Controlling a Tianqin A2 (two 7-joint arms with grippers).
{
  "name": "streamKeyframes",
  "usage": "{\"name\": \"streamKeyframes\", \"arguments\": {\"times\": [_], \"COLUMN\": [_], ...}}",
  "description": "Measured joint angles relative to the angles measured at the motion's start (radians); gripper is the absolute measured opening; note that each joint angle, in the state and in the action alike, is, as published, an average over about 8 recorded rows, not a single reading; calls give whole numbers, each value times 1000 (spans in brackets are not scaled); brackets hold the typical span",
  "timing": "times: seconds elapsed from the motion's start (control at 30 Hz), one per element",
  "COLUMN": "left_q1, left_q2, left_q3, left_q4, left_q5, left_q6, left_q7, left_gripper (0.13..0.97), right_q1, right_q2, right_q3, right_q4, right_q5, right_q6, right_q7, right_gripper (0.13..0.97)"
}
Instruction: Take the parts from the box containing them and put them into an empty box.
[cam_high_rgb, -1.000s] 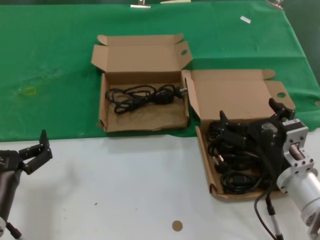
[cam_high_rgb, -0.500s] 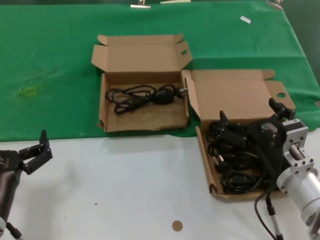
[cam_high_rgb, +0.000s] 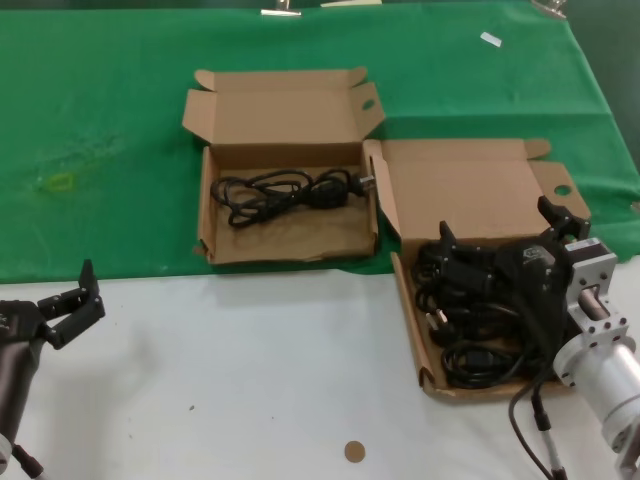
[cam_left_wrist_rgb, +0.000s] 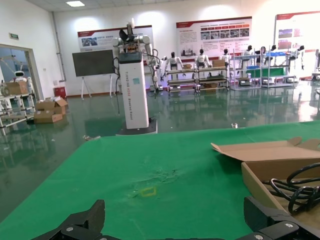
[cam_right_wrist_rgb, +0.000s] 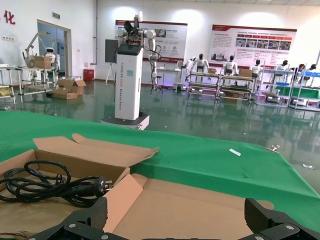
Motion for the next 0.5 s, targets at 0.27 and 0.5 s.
{"name": "streamKeyframes", "arguments": {"times": [0.27, 0.5], "left_q1": [0, 0], "left_q2": [0, 0], "left_q3": [0, 0], "left_q4": [0, 0], "left_q5": [0, 0], "left_q6": [0, 0], "left_q7": [0, 0], "left_gripper": [966, 966], "right_q1": [0, 0], "right_q2": [0, 0], "right_q3": [0, 0], "right_q4": [0, 0], "right_q5": [0, 0], "right_q6": [0, 0], "right_q7": [0, 0], "right_gripper": [966, 966]}}
